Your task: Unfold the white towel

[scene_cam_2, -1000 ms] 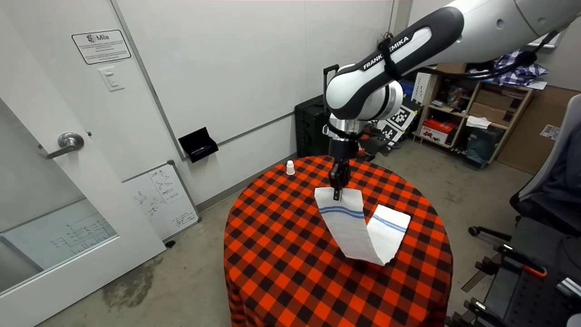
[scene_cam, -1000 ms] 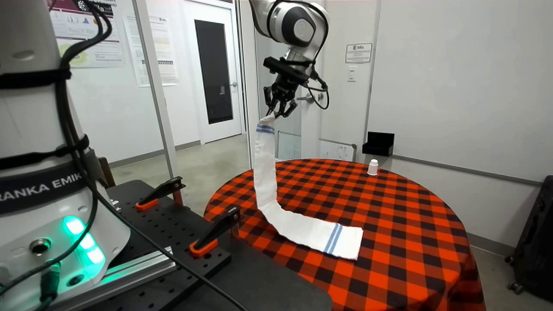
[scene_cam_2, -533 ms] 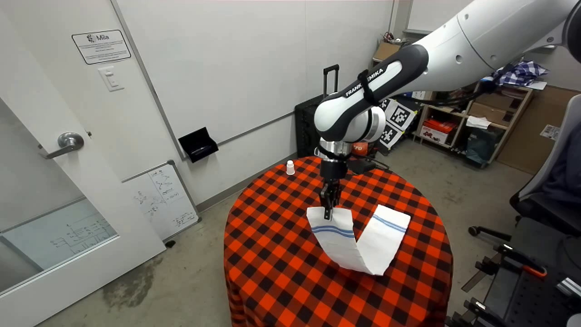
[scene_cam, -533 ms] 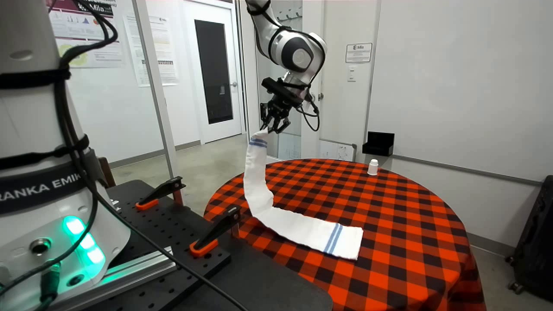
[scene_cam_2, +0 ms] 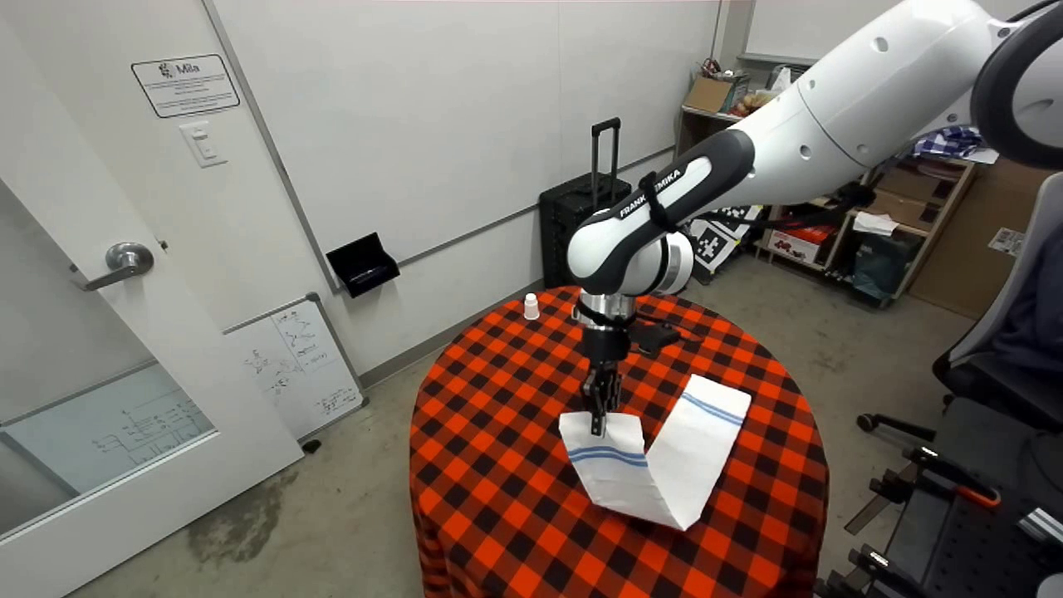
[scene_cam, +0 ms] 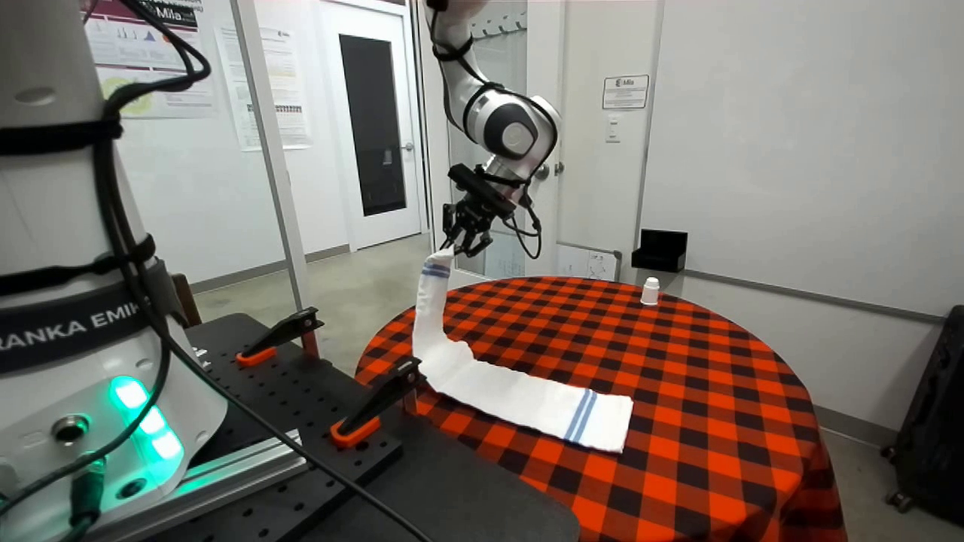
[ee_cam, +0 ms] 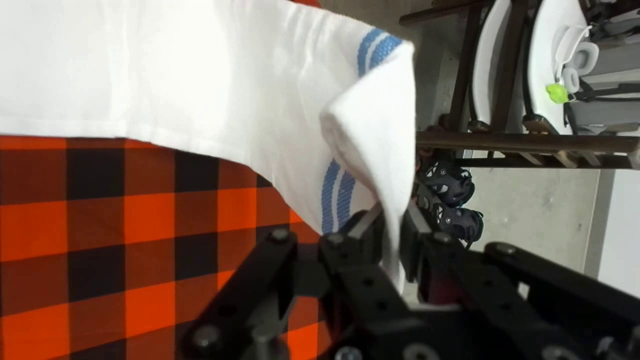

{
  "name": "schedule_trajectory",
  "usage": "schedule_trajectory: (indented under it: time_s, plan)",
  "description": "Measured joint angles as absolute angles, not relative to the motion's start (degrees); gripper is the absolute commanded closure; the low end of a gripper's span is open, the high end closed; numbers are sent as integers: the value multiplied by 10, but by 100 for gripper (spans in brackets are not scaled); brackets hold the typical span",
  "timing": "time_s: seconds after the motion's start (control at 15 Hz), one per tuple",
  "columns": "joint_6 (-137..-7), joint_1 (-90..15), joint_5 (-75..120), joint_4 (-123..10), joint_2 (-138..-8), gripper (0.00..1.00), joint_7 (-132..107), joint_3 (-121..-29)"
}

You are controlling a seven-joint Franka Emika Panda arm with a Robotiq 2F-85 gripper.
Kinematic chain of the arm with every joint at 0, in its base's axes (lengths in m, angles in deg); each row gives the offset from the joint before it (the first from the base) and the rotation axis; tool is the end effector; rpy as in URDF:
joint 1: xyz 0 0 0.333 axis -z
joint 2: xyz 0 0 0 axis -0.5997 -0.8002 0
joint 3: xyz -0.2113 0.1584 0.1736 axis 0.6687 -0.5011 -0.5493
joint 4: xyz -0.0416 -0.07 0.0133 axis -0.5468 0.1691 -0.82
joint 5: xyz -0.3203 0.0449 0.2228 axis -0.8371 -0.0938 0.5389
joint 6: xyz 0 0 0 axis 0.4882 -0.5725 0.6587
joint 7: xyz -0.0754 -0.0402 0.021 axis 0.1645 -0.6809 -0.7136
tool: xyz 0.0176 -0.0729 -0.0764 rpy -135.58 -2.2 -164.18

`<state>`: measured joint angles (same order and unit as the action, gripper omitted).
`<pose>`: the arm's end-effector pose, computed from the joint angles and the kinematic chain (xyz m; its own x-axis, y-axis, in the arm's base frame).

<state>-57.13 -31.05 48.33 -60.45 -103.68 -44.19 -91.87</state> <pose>0.6221 0.0904 0.1121 0.9158 0.3409 -0.2124 0.1791 -0.8199 -0.5438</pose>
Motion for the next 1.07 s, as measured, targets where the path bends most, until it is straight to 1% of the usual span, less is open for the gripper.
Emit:
schedule_trajectory:
  time_s: [0.8, 0.87, 0.93, 1.07]
  plan:
    - [-573, -340, 482, -564, -1140, 98, -472, -984]
    - [-572, -343, 481, -559, -1147, 67, -475, -988]
    - [-571, -345, 479, -553, -1152, 65, -477, -991]
    - [-569, -351, 476, -544, -1162, 52, -480, -995]
